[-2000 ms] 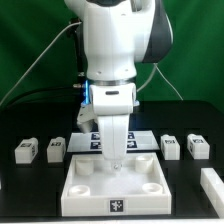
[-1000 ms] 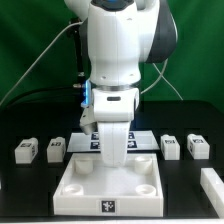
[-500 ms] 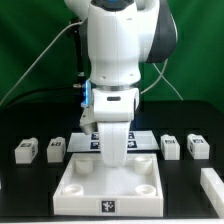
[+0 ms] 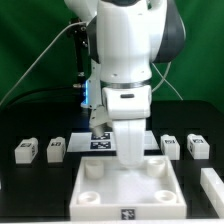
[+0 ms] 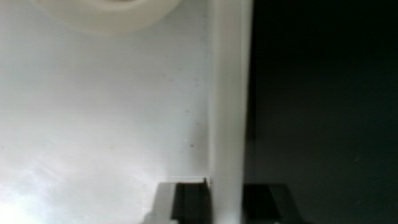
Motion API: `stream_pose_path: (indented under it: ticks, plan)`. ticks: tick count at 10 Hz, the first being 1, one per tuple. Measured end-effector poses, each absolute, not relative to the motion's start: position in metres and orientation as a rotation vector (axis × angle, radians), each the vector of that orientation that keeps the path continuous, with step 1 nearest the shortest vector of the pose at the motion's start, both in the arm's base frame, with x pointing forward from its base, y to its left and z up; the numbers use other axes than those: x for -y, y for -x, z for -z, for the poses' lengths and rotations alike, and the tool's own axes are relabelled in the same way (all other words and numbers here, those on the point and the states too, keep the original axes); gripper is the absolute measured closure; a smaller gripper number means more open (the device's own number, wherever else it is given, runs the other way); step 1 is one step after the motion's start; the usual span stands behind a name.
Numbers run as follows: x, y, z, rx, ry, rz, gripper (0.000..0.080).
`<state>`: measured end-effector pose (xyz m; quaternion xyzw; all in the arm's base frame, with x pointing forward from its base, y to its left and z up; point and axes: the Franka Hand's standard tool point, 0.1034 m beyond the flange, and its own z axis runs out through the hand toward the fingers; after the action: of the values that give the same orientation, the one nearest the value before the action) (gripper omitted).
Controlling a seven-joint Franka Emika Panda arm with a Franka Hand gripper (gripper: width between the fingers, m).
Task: Assemble one leg
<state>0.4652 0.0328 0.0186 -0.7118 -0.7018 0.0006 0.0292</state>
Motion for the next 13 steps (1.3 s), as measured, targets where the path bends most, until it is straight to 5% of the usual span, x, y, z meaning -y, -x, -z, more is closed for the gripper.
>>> stream_pose_path:
  ticks: [4, 11, 12, 13]
  plan:
    - [-0.068, -0.484, -0.017, 2.169, 2.179, 0.052, 0.0736]
    - [-0.069, -0.490, -0.011, 2.152, 2.181, 0.061, 0.0736]
    - [-0.069, -0.490, -0.011, 2.151, 2.181, 0.060, 0.0510]
    - [-0.069, -0.490, -0.011, 2.151, 2.182, 0.060, 0.0510]
